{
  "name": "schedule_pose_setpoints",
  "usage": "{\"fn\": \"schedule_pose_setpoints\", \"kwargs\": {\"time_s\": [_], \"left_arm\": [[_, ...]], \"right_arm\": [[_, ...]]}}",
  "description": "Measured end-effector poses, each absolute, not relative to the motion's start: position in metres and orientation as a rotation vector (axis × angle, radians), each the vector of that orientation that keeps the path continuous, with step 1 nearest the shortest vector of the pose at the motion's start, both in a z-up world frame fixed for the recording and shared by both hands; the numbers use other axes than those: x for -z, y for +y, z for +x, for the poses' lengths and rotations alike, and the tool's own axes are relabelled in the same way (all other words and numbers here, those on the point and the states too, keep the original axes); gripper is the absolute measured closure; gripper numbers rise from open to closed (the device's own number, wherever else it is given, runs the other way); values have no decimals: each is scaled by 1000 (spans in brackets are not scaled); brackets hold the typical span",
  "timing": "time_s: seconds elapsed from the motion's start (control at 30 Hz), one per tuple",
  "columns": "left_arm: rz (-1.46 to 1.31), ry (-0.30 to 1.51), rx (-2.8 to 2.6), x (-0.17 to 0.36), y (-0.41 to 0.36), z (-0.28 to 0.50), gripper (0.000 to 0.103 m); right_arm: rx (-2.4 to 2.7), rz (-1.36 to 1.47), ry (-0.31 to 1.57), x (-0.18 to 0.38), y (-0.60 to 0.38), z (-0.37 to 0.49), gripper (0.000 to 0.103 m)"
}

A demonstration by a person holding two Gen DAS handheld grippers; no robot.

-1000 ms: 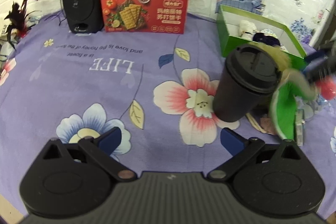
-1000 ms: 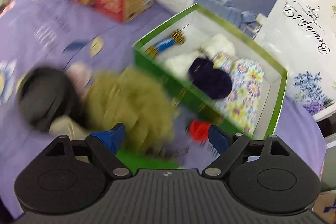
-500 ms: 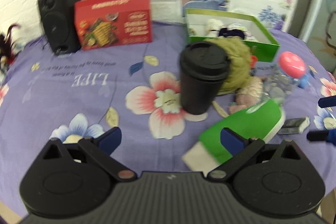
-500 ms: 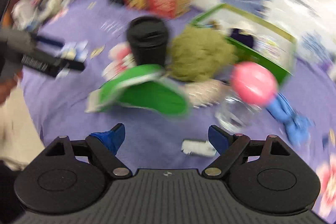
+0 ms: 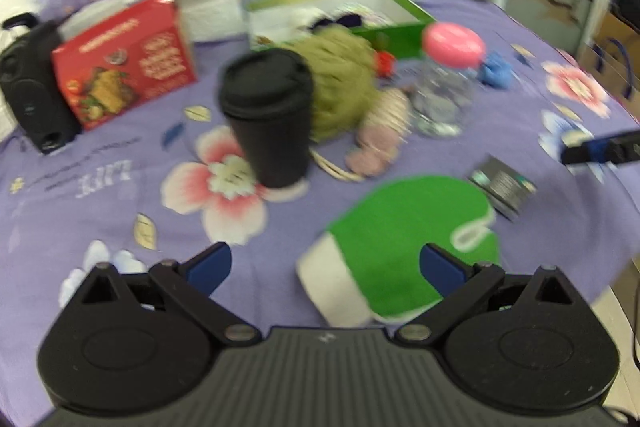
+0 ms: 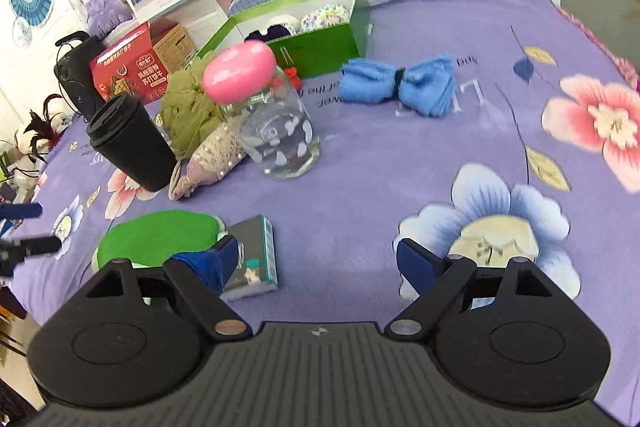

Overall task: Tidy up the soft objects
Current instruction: 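Close the left tool on the green mitt while the right tool grasps the dark tissue pack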

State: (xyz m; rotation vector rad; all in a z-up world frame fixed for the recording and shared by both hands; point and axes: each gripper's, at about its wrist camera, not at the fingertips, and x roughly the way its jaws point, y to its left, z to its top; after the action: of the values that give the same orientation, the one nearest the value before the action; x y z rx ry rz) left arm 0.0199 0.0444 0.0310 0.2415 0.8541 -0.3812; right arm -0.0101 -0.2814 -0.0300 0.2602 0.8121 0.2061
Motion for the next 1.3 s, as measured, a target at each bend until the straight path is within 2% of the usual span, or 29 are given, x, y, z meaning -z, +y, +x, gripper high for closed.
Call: {"fn": "schedule_pose_setpoints", "kwargs": {"time_s": [0.2, 0.4, 0.63, 0.9, 1.2, 1.3], "left_arm": [[335, 790, 448, -34, 6, 12, 3], [604, 689, 751, -24, -22, 28, 3], [618, 852, 900, -1, -37, 71, 3], [591, 906, 887, 25, -44, 87, 3], [662, 960, 929, 51, -50, 89, 3], [625, 1008, 900, 55, -51, 99, 2]], "right_arm": [[-235, 319, 811, 43, -292, -14, 30], [-274, 307, 829, 43, -290, -19, 30], [-353, 225, 803, 37, -265, -24, 30], [-413, -98, 851, 61, -201, 18, 30], [-427, -173, 857, 73, -199, 23, 29], [-423, -212, 838, 76, -192, 22, 26]]}}
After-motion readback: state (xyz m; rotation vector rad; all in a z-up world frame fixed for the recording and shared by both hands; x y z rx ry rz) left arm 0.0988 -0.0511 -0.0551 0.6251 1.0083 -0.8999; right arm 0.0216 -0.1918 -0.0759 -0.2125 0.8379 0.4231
